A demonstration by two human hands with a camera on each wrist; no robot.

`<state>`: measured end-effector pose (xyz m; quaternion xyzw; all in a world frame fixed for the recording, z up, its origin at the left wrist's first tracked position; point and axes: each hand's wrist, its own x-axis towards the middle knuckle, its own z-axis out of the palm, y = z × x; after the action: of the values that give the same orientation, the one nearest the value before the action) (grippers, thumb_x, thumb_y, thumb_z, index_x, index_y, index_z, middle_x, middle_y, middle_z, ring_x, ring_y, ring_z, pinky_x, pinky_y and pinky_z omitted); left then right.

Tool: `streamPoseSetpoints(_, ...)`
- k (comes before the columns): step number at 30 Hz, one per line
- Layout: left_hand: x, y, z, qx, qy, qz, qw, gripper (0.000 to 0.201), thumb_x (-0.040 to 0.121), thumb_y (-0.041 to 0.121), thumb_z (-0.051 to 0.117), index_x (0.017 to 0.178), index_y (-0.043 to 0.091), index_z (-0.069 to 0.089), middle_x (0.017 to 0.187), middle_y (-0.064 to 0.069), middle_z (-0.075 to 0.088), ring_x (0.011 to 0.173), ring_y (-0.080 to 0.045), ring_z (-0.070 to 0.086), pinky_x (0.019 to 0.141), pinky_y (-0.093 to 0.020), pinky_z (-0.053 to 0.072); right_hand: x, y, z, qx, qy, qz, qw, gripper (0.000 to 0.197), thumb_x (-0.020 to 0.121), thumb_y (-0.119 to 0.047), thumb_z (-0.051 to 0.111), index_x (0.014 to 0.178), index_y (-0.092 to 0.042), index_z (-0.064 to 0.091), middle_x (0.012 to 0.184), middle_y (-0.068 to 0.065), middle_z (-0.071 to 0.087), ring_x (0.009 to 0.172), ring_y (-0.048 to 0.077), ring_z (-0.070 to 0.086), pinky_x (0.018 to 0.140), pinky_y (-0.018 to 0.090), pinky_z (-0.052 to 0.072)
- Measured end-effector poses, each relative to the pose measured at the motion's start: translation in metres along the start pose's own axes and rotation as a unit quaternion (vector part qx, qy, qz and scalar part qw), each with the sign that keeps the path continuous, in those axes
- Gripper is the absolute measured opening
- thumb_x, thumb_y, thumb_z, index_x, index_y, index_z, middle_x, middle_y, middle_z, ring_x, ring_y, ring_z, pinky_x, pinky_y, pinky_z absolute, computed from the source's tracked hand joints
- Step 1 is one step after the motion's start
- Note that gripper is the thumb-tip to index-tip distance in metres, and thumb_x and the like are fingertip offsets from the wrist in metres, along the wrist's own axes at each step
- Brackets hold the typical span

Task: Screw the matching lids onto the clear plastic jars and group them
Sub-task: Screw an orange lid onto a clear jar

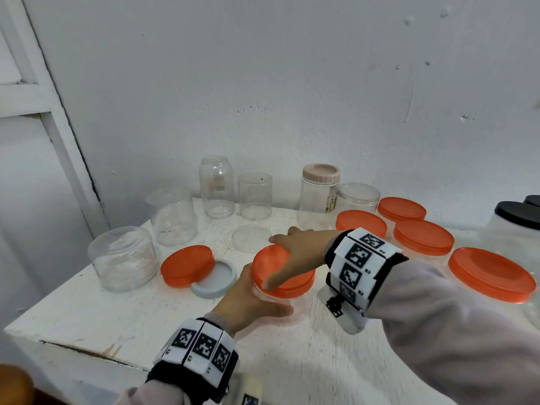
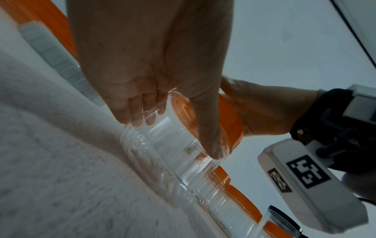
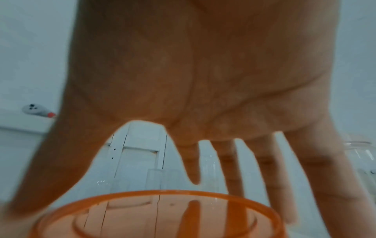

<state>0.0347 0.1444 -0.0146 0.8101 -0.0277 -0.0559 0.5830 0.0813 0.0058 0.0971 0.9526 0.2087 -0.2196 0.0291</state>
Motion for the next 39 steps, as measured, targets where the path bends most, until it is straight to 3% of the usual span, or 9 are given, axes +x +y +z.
streamPoseSetpoints(3, 0.002, -0.002, 0.000, 0.005, 0.004, -0.015, 1.000, 0.100, 0.056, 0.021, 0.092, 0.134, 0.028, 0.030, 0.120, 0.014, 0.051, 0.106, -0.002, 0.051, 0.080, -0.019, 0.044, -0.001, 0.000, -0.004, 0.001, -0.016, -0.039, 0.999, 0.099, 0.068, -0.064, 0.071, 0.146, -0.049, 0.012, 0.150, -0.008, 0.021, 0.136, 0.026, 0.031, 0.102, 0.048, 0.038)
streamPoseSetpoints(6, 0.002, -0.002, 0.000, 0.008, 0.002, -0.016, 1.000, 0.103, 0.054, 0.020, 0.092, 0.137, 0.025, 0.032, 0.126, 0.007, 0.053, 0.113, -0.010, 0.053, 0.096, -0.032, 0.046, 0.002, -0.003, -0.001, -0.003, -0.003, -0.033, 0.999, 0.096, 0.066, -0.071, 0.067, 0.146, -0.045, 0.020, 0.143, -0.005, 0.030, 0.123, 0.026, 0.043, 0.097, 0.047, 0.042)
streamPoseSetpoints(8, 0.001, -0.002, 0.000, 0.002, 0.001, -0.007, 1.000, 0.098, 0.055, 0.017, 0.091, 0.135, 0.026, 0.035, 0.120, 0.013, 0.055, 0.106, 0.001, 0.055, 0.087, -0.020, 0.048, 0.003, -0.006, 0.003, -0.004, 0.016, -0.004, 1.000, 0.100, 0.063, -0.084, 0.056, 0.145, -0.037, 0.024, 0.140, -0.001, 0.033, 0.108, 0.026, 0.052, 0.093, 0.048, 0.045)
streamPoseSetpoints(11, 0.000, -0.001, 0.000, -0.001, -0.005, 0.009, 1.000, 0.092, 0.058, 0.015, 0.090, 0.133, 0.027, 0.039, 0.112, 0.023, 0.050, 0.093, 0.016, 0.053, 0.067, -0.005, 0.044, 0.006, -0.008, 0.008, -0.016, 0.042, 0.037, 0.998, 0.107, 0.060, -0.092, 0.044, 0.145, -0.028, 0.029, 0.141, 0.005, 0.036, 0.121, 0.031, 0.047, 0.095, 0.050, 0.044)
streamPoseSetpoints(16, 0.002, -0.003, -0.001, 0.003, -0.001, -0.012, 1.000, 0.103, 0.055, 0.019, 0.092, 0.138, 0.024, 0.031, 0.127, 0.008, 0.052, 0.114, -0.009, 0.052, 0.095, -0.031, 0.047, 0.000, -0.003, -0.001, -0.001, -0.007, -0.023, 1.000, 0.104, 0.065, -0.071, 0.067, 0.148, -0.045, 0.011, 0.151, -0.006, 0.022, 0.137, 0.027, 0.029, 0.104, 0.051, 0.035)
streamPoseSetpoints(20, 0.003, -0.001, 0.000, 0.008, 0.001, -0.007, 1.000, 0.110, 0.049, 0.024, 0.093, 0.139, 0.021, 0.032, 0.131, 0.003, 0.052, 0.119, -0.016, 0.052, 0.102, -0.041, 0.045, 0.002, -0.003, -0.003, 0.004, -0.009, -0.045, 0.999, 0.093, 0.070, -0.060, 0.071, 0.145, -0.049, 0.018, 0.146, -0.008, 0.026, 0.134, 0.026, 0.033, 0.100, 0.048, 0.040)
streamPoseSetpoints(28, 0.002, -0.004, -0.001, -0.001, -0.001, -0.005, 1.000, 0.099, 0.054, 0.020, 0.092, 0.137, 0.024, 0.040, 0.119, 0.019, 0.049, 0.107, 0.005, 0.049, 0.081, -0.017, 0.043, 0.008, -0.009, 0.014, 0.002, 0.061, 0.034, 0.998, 0.106, 0.062, -0.091, 0.045, 0.146, -0.028, 0.027, 0.143, 0.006, 0.033, 0.128, 0.034, 0.040, 0.092, 0.050, 0.040)
streamPoseSetpoints(35, 0.003, 0.000, 0.001, 0.019, 0.002, -0.016, 1.000, 0.115, 0.043, 0.033, 0.093, 0.139, 0.023, 0.030, 0.132, 0.004, 0.051, 0.120, -0.016, 0.051, 0.105, -0.041, 0.043, 0.000, -0.002, -0.004, 0.000, -0.015, -0.062, 0.998, 0.093, 0.071, -0.054, 0.074, 0.144, -0.051, 0.017, 0.149, -0.008, 0.023, 0.135, 0.027, 0.031, 0.101, 0.049, 0.039)
streamPoseSetpoints(39, 0.001, 0.001, 0.001, 0.013, 0.000, -0.017, 1.000, 0.107, 0.051, 0.023, 0.093, 0.138, 0.023, 0.031, 0.130, 0.005, 0.052, 0.118, -0.014, 0.052, 0.103, -0.038, 0.044, 0.002, -0.003, 0.001, -0.003, 0.008, -0.040, 0.999, 0.091, 0.068, -0.069, 0.067, 0.143, -0.049, 0.021, 0.142, -0.007, 0.030, 0.132, 0.028, 0.032, 0.100, 0.052, 0.038)
